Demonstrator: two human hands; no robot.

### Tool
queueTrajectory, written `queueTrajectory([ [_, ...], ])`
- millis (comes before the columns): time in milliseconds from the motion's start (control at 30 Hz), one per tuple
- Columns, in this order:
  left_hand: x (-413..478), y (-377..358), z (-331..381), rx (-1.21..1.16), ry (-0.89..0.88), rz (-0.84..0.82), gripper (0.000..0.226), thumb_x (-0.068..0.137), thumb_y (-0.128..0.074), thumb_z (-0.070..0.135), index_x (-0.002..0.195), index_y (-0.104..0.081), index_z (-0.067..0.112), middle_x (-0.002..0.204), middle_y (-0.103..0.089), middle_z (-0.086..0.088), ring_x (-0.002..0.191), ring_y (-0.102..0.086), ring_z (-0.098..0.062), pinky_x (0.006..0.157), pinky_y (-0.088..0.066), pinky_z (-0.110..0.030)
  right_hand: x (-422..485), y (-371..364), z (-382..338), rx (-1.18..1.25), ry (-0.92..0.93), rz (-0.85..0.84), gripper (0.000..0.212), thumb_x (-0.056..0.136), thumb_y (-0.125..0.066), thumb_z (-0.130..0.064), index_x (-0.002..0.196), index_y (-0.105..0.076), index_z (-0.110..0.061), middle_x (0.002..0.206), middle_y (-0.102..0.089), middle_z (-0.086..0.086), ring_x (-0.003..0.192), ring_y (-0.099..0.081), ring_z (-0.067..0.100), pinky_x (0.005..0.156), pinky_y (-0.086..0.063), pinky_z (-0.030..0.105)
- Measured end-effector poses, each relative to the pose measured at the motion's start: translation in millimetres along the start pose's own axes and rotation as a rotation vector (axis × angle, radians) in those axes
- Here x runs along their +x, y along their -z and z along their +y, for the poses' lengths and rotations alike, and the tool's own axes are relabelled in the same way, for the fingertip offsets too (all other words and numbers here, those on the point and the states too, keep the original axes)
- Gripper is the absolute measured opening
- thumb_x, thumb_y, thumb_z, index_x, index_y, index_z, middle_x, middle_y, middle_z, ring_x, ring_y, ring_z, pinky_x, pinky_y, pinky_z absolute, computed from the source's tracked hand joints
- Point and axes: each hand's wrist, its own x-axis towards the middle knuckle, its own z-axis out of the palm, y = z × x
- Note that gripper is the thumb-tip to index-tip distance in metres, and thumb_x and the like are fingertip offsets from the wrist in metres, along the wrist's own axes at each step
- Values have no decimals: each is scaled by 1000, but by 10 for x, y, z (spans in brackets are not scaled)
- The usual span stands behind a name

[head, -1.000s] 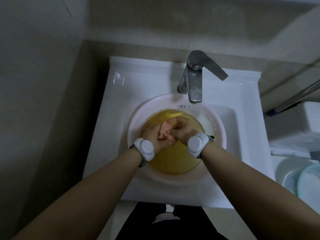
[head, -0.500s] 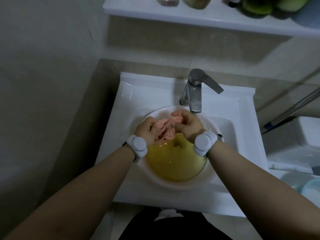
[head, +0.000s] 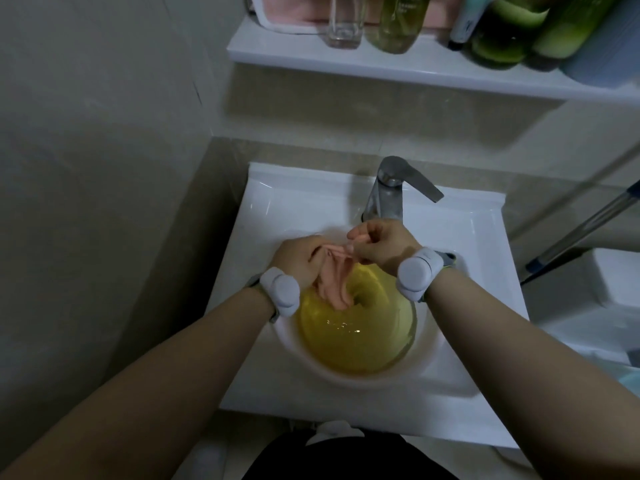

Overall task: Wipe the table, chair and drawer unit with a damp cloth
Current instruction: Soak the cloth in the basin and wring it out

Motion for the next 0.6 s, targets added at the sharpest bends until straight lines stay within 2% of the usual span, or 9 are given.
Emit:
queueTrajectory([
  [100, 65, 131, 59, -93, 73, 61, 18, 95, -42, 17, 89, -59, 13, 86, -63, -2, 79, -56, -18, 66, -43, -25, 9, 59, -24, -358, 84, -44, 14, 78, -73, -16, 88, -68, -8, 81, -65, 1, 75, -59, 15, 67, -45, 20],
  [200, 99, 229, 76, -162, 75, 20, 19, 96, -41, 21, 85, -52, 9, 76, -55, -3, 69, -49, -17, 61, -40, -29, 9, 82, -34, -462, 158, 58, 8, 82, -67, -16, 77, -63, -11, 74, -58, -2, 71, -52, 16, 55, -35, 13],
  [233, 101, 254, 68, -159, 56, -10, 19, 95, -46, 24, 86, -50, 8, 75, -54, -2, 68, -48, -16, 61, -40, -29, 11, 95, -33, -412, 154, 96, 11, 84, -66, -16, 74, -61, -14, 74, -57, -1, 70, -52, 16, 56, -38, 13],
  [300, 108, 286, 38, -79, 34, -71, 25, 89, -57, 32, 88, -47, 10, 75, -51, 5, 67, -49, -14, 60, -41, -28, -1, 120, -58, -178, 99, 95, 12, 88, -63, -17, 77, -60, -14, 77, -60, 5, 71, -54, 18, 65, -48, 27],
  [367, 116, 294, -7, 29, 21, -86, 25, 87, -60, 33, 89, -44, 14, 75, -49, 10, 67, -50, -15, 58, -41, -27, -32, 107, -90, 6, 70, 70, 13, 92, -58, -13, 79, -58, -13, 75, -60, 8, 68, -57, 21, 62, -52, 36],
  [433, 118, 330, -40, 23, 46, -42, 18, 87, -58, 29, 87, -46, 16, 73, -53, 5, 66, -50, -16, 58, -41, -26, -44, 77, -88, 69, 76, 96, 15, 94, -52, -8, 82, -57, -14, 71, -58, 5, 61, -55, 20, 56, -49, 34],
  [500, 113, 391, -52, -14, 88, 5, 11, 86, -59, 26, 85, -52, 18, 76, -59, 2, 69, -54, -15, 60, -43, -20, -47, 66, -78, 96, 67, 144, 11, 96, -48, -6, 96, -59, -8, 71, -57, 5, 57, -53, 21, 56, -49, 35],
  [567, 107, 458, 3, -15, 99, 22, 6, 86, -61, 26, 84, -58, 21, 79, -62, 5, 75, -58, -13, 66, -46, -20, -39, 64, -86, 97, 67, 132, 17, 95, -52, -10, 109, -60, -4, 81, -61, 9, 65, -57, 24, 68, -53, 41],
  [600, 110, 486, 64, -36, 85, 27, 5, 86, -61, 26, 83, -61, 21, 79, -62, 8, 76, -58, -10, 68, -46, -18, -41, 61, -111, 64, 83, 94, 22, 92, -57, -12, 114, -59, -7, 92, -63, 10, 76, -60, 24, 77, -54, 41],
])
